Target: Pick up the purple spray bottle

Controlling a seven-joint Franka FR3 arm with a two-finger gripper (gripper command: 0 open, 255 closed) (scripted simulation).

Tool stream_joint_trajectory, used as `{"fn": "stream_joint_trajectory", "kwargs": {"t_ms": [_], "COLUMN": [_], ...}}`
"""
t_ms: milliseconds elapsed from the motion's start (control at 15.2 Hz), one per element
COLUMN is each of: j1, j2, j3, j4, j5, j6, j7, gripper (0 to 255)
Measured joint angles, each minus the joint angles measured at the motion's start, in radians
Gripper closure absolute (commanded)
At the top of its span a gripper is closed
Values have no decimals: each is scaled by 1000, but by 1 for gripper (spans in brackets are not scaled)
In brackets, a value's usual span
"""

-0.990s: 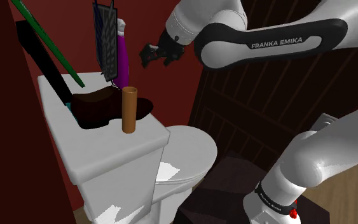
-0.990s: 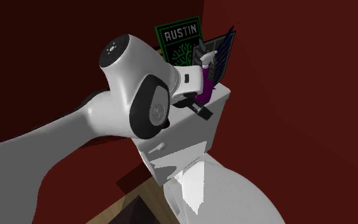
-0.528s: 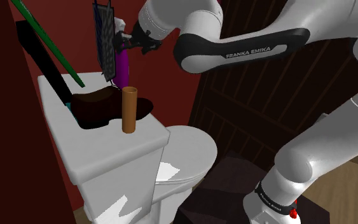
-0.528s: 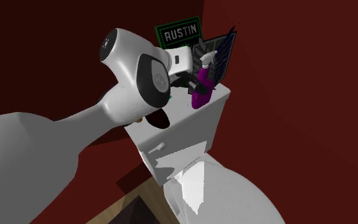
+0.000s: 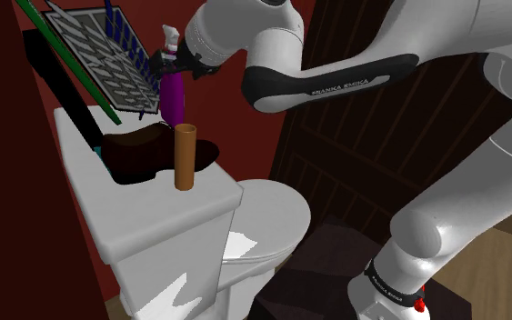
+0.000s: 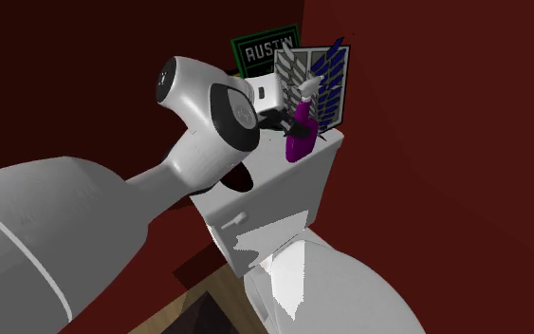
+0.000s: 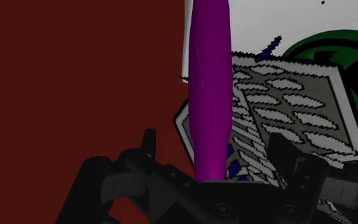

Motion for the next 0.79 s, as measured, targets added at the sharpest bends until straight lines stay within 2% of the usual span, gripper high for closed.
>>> {"fn": "stream_joint_trajectory", "kwargs": {"t_ms": [132,198,792], "j1": [-7,-9,-11], "j2": [6,8,8], "j3": [6,8,9], "j4": [-11,-16,-22], "j5": [-26,-34,-41], "j6": [11,15,20], "j7": [26,33,41], "gripper": [0,255,255]}}
